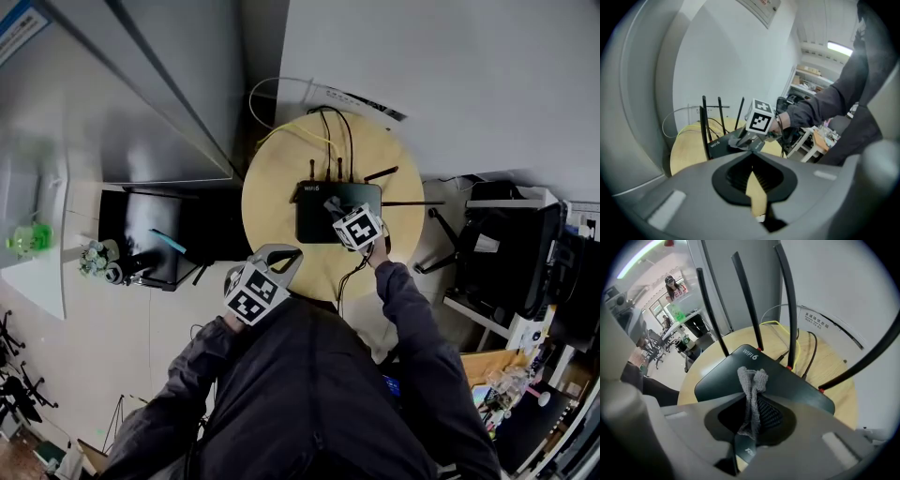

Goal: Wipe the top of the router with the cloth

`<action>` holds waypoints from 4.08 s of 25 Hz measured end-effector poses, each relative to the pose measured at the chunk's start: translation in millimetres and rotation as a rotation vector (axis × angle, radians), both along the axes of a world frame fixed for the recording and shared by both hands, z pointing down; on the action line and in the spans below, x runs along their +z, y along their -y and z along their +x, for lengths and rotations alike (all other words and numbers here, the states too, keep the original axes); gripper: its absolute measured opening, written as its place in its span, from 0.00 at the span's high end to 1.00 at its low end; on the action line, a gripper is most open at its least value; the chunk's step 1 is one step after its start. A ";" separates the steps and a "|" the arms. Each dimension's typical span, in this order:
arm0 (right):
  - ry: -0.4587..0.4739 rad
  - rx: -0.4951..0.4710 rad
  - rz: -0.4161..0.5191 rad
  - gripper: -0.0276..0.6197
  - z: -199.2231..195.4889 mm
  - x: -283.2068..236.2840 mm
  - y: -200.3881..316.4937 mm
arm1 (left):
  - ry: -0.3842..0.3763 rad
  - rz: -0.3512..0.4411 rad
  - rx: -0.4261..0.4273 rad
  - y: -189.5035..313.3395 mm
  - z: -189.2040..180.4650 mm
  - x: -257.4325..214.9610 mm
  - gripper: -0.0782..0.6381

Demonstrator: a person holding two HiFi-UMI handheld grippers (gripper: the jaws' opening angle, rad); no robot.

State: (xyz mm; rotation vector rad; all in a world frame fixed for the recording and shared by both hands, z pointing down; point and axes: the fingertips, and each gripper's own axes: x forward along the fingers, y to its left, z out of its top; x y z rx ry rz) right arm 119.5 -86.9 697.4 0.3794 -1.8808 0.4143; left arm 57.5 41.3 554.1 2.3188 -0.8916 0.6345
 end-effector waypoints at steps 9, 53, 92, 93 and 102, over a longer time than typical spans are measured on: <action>0.035 0.015 -0.041 0.89 14.8 0.0 -50.1 | -0.001 0.006 0.052 1.2 9.5 -0.5 0.89; 0.038 0.053 -0.018 0.89 54.4 0.3 2.7 | 0.022 -0.002 0.028 7.3 21.9 -0.1 0.89; -0.012 0.026 0.030 0.89 80.5 1.3 86.7 | 0.049 -0.028 -0.038 12.6 19.7 3.2 0.89; -0.017 0.026 0.027 0.89 81.5 1.6 85.0 | 0.048 -0.028 -0.036 12.8 20.3 3.3 0.89; 0.017 0.027 -0.003 0.89 86.8 1.9 37.3 | 0.045 -0.009 0.022 13.6 31.1 0.2 0.89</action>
